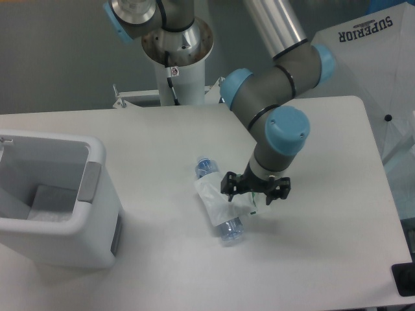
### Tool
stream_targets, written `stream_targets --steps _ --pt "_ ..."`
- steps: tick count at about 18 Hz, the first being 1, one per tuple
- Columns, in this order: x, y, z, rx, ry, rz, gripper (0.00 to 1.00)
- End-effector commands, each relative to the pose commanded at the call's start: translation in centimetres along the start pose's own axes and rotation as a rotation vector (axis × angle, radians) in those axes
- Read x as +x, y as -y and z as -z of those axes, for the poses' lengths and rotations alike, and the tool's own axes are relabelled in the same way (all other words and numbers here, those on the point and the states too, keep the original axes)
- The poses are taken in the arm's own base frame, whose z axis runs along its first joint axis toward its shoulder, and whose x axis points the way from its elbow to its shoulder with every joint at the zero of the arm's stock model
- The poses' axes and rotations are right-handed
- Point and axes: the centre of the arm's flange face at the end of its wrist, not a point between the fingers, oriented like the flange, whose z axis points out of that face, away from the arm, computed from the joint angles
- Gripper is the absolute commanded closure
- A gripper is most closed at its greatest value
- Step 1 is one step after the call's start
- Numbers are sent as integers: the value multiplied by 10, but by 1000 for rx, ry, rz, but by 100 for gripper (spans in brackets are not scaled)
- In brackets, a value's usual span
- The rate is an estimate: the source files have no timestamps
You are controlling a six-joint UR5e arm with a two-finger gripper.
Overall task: Open the trash can
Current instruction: 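Lower the gripper and pinch the white bag off the bottle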
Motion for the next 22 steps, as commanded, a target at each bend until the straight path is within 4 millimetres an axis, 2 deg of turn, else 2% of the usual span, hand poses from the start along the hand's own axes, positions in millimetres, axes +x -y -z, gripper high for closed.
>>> stream_targets --steps 8,11,12,14,16,19,21,22 --pt "10 -1 -24 -63 22 -19 0" --pt "10 -1 -29 -73 23 -20 0" --pt "10 0 -29 -73 23 -14 3" --pt "10 1 -29 -73 23 -6 15" --pt "10 1 -29 -71 23 -6 32" --pt "9 2 -26 -68 25 6 52" --pt "9 3 -24 -65 25 10 60" --pt "10 3 -23 -63 25 10 60"
